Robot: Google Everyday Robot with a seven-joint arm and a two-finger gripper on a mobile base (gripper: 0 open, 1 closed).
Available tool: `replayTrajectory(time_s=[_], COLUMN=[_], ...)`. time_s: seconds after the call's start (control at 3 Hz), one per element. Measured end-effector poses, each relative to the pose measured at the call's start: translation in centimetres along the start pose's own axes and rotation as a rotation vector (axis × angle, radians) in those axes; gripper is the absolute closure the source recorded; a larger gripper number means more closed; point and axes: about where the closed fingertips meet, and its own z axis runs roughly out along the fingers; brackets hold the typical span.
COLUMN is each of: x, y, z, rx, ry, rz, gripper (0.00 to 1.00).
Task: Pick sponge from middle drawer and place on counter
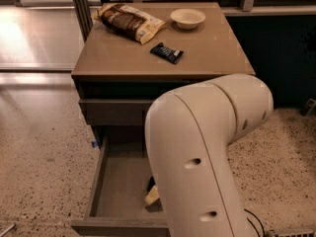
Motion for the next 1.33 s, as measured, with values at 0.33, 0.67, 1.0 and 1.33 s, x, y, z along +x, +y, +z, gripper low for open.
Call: replayTrajectory(time_s=[0.33, 0.67, 1.0, 1.33], x=[-3.06, -3.33, -3.26, -3.26], y=[1.20, 2.19, 2.04, 2.04], z=[2.66, 2.90, 2.86, 2.86], rx=[-0.040, -0.063, -0.060, -0.060], ry=[-0.089, -0.103, -0.100, -0.100], rz=[-0.061, -0.058, -0.058, -0.058], gripper=[0.00, 0.00, 0.14, 0.38])
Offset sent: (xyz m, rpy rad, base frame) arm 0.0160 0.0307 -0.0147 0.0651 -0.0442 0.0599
